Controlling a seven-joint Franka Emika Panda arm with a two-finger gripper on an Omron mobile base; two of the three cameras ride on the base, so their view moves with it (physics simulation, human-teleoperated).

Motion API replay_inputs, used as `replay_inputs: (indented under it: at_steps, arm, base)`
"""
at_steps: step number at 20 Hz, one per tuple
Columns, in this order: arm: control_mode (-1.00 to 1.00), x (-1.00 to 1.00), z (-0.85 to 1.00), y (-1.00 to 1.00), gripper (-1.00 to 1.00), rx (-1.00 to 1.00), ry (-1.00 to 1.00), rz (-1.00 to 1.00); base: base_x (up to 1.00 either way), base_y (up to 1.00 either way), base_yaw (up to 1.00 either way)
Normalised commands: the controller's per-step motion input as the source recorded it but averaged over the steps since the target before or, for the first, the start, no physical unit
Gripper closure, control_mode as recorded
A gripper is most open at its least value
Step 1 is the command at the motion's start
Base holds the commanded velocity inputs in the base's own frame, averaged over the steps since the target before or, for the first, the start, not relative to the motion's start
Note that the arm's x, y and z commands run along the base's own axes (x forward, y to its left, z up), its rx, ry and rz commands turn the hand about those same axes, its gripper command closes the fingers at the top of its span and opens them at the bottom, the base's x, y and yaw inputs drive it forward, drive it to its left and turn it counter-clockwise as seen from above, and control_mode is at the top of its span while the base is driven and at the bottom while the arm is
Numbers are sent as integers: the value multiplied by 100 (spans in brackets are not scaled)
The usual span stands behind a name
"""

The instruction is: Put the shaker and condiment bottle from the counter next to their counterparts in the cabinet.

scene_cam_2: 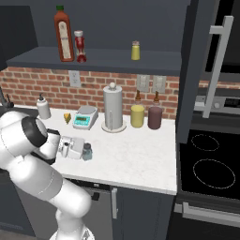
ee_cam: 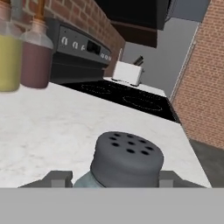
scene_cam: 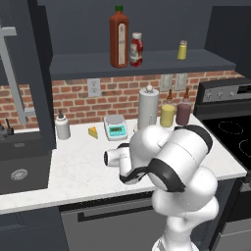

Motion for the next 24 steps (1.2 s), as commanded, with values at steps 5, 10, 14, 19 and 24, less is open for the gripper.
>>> replay_inputs:
  at_steps: [5, 10, 14, 19, 24]
  arm:
    - [-100, 4, 77, -15, 100, 3, -4, -5]
    - [-100, 0, 100, -11, 100, 0, -13, 0]
    - [-100, -14, 100, -1, 100, 0, -5, 0]
    - [-100, -49, 88, -9, 100, -1, -7, 1]
    - [-100, -42, 92, -20, 100, 0, -7, 7]
  base:
    - [0, 0, 0]
    - [0, 0, 0]
    - [0, 0, 0]
    - [0, 0, 0]
    - [0, 0, 0]
